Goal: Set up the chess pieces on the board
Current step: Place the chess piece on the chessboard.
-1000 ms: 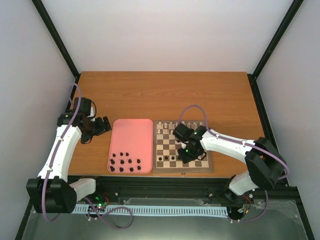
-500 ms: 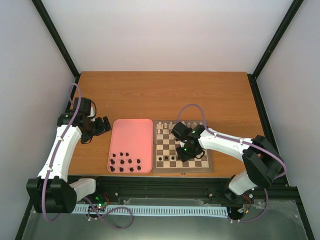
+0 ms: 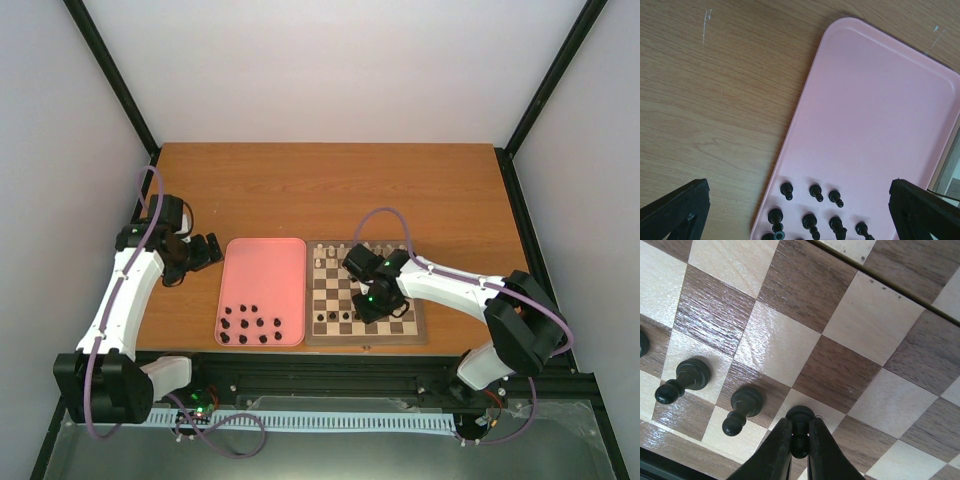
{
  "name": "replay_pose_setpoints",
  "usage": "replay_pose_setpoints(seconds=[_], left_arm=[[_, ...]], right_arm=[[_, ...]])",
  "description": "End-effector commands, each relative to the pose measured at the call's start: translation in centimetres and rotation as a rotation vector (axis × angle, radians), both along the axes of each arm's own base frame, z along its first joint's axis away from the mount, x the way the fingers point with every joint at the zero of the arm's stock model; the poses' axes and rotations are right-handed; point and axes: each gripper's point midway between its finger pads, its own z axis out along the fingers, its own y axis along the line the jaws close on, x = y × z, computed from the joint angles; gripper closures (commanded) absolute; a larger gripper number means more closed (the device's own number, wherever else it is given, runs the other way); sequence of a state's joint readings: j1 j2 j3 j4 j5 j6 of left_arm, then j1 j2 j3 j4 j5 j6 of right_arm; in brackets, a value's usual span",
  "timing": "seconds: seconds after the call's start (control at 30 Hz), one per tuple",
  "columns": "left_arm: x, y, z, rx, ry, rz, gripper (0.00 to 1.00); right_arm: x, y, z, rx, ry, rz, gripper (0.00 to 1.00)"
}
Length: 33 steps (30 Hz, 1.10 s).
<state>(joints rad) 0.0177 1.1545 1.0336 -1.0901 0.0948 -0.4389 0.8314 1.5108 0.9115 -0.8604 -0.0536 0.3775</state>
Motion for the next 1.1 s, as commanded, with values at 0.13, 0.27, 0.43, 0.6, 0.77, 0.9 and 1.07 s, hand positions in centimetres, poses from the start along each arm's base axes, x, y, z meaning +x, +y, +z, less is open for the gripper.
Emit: replay_pose_setpoints(seconds=[0.13, 0.27, 0.43, 0.6, 0.77, 0.9, 1.07], left_arm=[[0.7, 0.3, 0.2, 0.014, -0.023, -0.006, 0.00], [0.7, 0.3, 0.1, 0.014, -0.021, -0.004, 0.00], [0.9, 0.3, 0.2, 0.012, -0.022, -0.004, 0.00], [1.1, 0.3, 0.2, 0.009, -0.022, -0.003, 0.00], [1.2, 0.3, 0.2, 0.009, -0.021, -0.004, 0.00], [1.4, 0.2, 0.2, 0.007, -0.022, -0.006, 0.00], [1.5, 0.2, 0.3, 0.007, -0.027, -0.006, 0.00]], right_arm=[[-0.1, -0.9, 0.0, -0.029, -0.007, 0.006, 0.86], [-0.2, -1.1, 0.2, -0.031, -0.007, 0.008, 0.84], [-0.1, -0.8, 0.4, -0.023, -0.012, 0.014, 0.82], [-0.1, -0.8, 0.4, -0.022, -0.009, 0.015, 0.81], [0.2, -0.8, 1.2, -0.014, -0.031, 0.018, 0.72], [0.7, -0.4, 2.3, 0.001, -0.055, 0.019, 0.68], [1.7, -0.6, 3.7, -0.018, -0.108, 0.013, 0.64]])
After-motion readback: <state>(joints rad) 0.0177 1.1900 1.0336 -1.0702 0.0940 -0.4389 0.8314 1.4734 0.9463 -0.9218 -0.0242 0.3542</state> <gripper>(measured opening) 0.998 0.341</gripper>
